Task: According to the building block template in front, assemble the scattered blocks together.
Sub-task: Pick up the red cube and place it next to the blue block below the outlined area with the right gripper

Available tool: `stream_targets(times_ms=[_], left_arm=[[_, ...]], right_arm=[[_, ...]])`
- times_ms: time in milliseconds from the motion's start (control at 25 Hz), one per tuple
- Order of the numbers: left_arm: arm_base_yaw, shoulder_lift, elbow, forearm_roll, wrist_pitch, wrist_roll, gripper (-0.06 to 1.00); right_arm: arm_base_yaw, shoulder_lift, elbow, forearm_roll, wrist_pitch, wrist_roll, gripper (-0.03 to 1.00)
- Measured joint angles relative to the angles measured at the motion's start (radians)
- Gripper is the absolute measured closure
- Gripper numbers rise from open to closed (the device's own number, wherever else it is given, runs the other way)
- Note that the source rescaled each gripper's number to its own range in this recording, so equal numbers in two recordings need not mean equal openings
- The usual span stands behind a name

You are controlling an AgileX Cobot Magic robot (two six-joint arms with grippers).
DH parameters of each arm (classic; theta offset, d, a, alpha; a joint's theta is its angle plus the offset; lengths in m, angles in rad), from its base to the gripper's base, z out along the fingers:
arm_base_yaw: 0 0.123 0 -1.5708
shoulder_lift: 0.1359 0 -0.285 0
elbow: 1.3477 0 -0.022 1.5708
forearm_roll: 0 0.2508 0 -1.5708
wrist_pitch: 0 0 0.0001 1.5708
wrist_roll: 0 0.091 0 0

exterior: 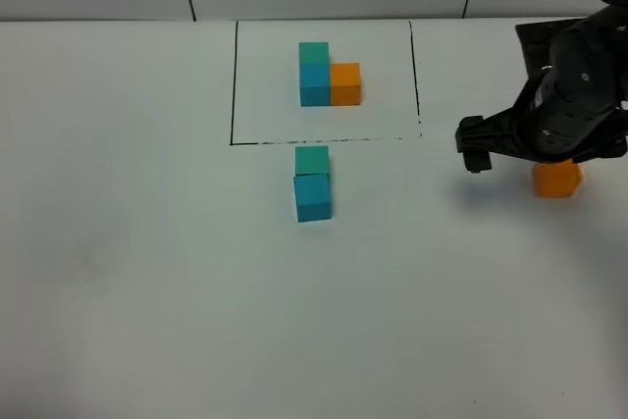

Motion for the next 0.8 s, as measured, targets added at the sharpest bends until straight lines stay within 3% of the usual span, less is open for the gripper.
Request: stream_targets(times_ms=[200,440,800], left_arm=[[0.000,0.000,0.000,0.000,0.000,0.000,0.30],[0.000,0.000,0.000,0.000,0.000,0.000,0.30],[0.000,0.000,0.000,0.000,0.000,0.000,0.30]], right_arm=[[-0.096,0.017,0.003,0.076,-0.076,-0.175,-0.03],[-0.202,0.086,0.004,0.133,-0.101,-0.376,-0.03],[-0.293,0.150,0.005,0.268,-0.168,-0.577,-0.02]])
